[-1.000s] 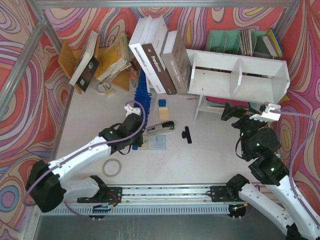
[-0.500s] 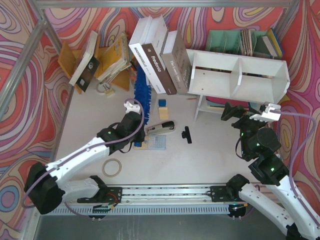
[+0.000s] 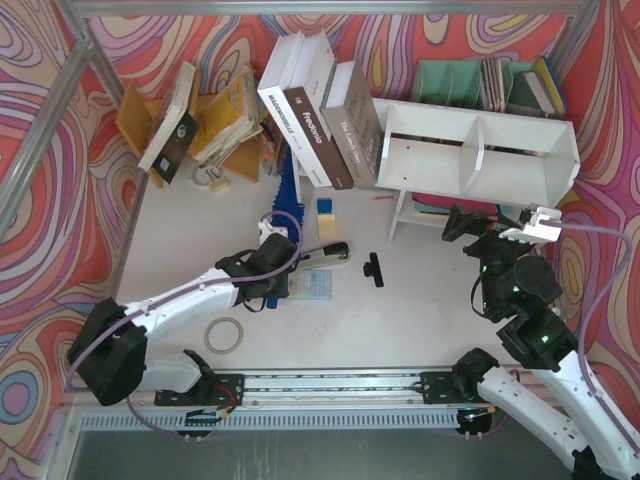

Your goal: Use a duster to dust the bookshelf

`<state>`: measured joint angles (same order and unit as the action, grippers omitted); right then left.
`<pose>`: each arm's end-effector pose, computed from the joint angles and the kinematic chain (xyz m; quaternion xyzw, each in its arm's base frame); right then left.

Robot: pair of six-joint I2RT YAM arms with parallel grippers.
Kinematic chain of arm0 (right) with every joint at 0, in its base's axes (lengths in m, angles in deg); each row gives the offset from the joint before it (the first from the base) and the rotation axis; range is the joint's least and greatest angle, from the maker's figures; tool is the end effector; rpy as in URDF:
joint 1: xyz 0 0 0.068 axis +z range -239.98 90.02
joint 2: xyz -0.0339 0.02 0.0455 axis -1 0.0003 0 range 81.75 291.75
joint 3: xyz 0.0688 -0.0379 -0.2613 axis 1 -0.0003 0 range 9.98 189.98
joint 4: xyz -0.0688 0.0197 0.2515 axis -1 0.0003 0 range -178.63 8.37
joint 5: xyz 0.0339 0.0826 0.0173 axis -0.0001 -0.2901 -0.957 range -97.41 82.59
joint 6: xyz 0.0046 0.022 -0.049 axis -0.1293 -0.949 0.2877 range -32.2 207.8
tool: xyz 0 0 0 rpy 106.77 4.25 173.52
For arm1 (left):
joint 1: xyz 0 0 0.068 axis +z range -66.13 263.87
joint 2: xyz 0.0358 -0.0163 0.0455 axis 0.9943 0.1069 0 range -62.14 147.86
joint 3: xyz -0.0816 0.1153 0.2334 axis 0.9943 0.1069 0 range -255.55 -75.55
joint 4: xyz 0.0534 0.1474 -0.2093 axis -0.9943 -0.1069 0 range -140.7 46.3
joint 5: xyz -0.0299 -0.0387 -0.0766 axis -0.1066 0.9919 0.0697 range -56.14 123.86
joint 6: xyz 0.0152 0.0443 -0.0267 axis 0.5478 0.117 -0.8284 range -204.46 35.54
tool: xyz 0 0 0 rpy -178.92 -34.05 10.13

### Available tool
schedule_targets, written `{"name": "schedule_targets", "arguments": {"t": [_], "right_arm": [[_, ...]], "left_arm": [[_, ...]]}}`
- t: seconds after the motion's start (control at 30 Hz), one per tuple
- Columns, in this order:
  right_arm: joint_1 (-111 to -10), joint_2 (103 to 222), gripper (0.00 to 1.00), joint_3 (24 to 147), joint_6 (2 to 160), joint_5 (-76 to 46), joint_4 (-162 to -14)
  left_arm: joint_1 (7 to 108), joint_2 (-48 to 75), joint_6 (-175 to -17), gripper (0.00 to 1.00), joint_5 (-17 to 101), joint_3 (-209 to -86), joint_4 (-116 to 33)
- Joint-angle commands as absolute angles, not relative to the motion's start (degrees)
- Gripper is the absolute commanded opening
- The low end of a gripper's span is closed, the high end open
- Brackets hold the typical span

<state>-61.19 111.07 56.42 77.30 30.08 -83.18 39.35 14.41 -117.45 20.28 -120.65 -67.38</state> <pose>0.1037 0.0323 0.3929 0.1510 0.6301 0.0557 0.7597 0.1921 -0.1771 0.2045 0.0599 0.9461 -0.0983 0.3026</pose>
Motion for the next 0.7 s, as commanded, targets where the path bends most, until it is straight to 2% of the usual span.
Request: {"name": "schedule_targets", "arguments": {"t": [0.0, 0.23, 0.67], "right_arm": [[-61.4, 110.9, 0.99, 56.5, 77.3, 30.7, -83.2], [-61.4, 111.1, 0.99, 56.5, 77.1, 30.6, -83.1], [-61.4, 110.7, 0.99, 56.4, 77.0, 30.5, -83.2]], "left_arm": [[39.0, 8.2, -114.0, 0.00, 18.2, -123.5, -67.4], [39.0, 2.6, -114.0, 0.00, 18.6, -125.0, -67.0], [39.0, 11.9, -117.5, 0.00, 25.8, -117.7, -65.1]]}}
